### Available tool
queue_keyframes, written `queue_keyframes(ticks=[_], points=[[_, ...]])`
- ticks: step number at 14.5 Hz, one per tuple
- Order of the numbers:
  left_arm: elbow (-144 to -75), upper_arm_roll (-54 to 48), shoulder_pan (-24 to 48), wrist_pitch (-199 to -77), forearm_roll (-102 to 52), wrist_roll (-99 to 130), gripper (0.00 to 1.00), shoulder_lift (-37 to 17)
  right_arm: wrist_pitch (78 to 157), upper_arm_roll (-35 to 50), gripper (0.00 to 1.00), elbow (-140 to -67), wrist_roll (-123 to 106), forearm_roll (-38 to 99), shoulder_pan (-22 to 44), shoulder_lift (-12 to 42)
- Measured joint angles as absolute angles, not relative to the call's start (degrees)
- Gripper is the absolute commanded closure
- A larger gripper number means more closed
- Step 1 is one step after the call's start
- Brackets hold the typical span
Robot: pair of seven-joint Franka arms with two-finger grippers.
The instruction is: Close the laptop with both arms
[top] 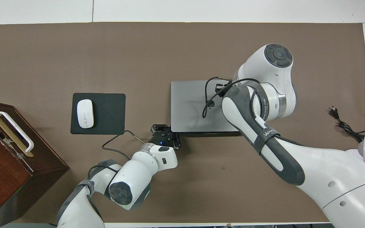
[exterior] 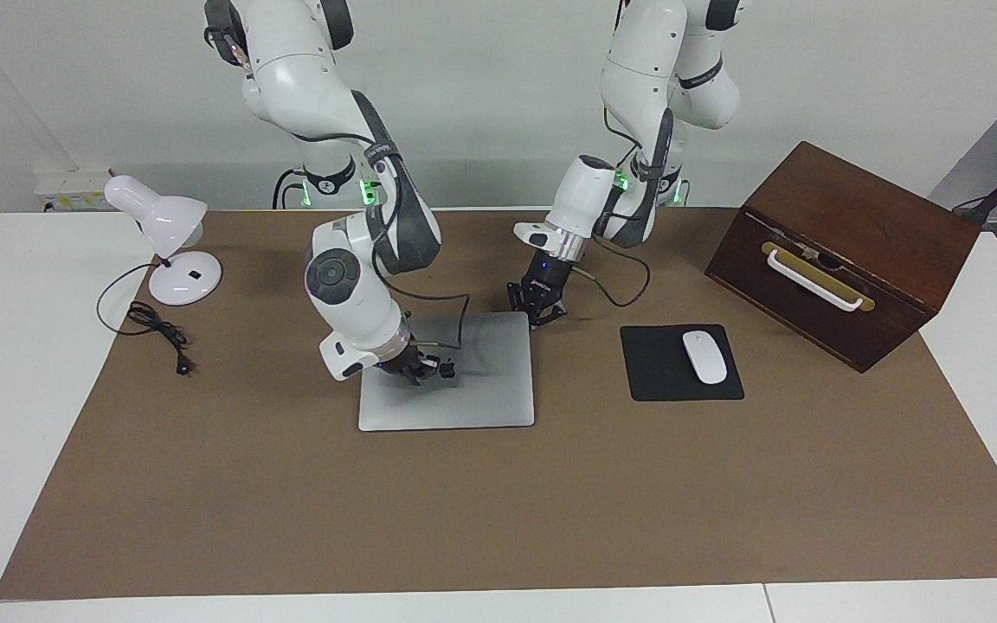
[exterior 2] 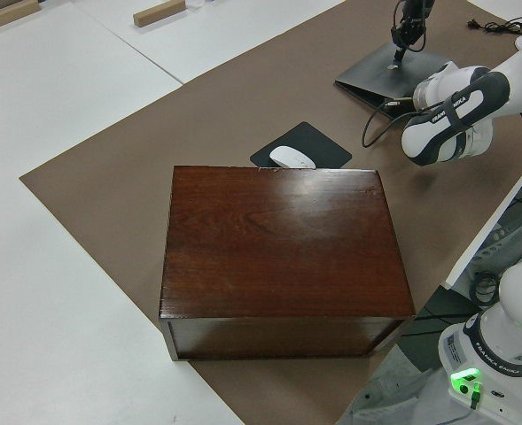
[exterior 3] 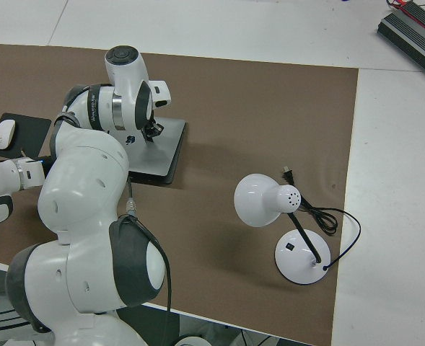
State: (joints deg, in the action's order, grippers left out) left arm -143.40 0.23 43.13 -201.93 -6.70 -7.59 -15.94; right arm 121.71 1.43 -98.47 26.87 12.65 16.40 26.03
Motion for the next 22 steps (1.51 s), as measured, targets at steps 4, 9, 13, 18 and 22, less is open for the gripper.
queue_keyframes(ticks=[4,9,13,18,22], points=[[-143.4,0.2,43.1,-201.9,-6.7,-7.6,1.0,-15.9,121.7,1.1,1.0,-97.5,26.9,12.7,16.1,25.4],[-143.4,0.2,43.1,-201.9,-6.7,-7.6,1.0,-15.9,121.7,0.2,1.0,-94.1,26.9,12.3,15.4,23.0],[-143.4,0.2,43.1,-201.9,-6.7,-7.6,1.0,-15.9,121.5,-0.5,0.75,-88.0,25.0,3.3,11.9,22.4],[-143.6,0.3,43.1,-201.9,-6.7,-7.0,1.0,-15.8,116.0,-0.7,0.27,-83.8,9.9,1.3,4.8,19.2],[-144.9,0.8,42.8,-199.8,-6.8,-5.3,1.0,-13.8,109.1,-1.0,0.0,-83.2,5.9,0.8,3.2,13.1]])
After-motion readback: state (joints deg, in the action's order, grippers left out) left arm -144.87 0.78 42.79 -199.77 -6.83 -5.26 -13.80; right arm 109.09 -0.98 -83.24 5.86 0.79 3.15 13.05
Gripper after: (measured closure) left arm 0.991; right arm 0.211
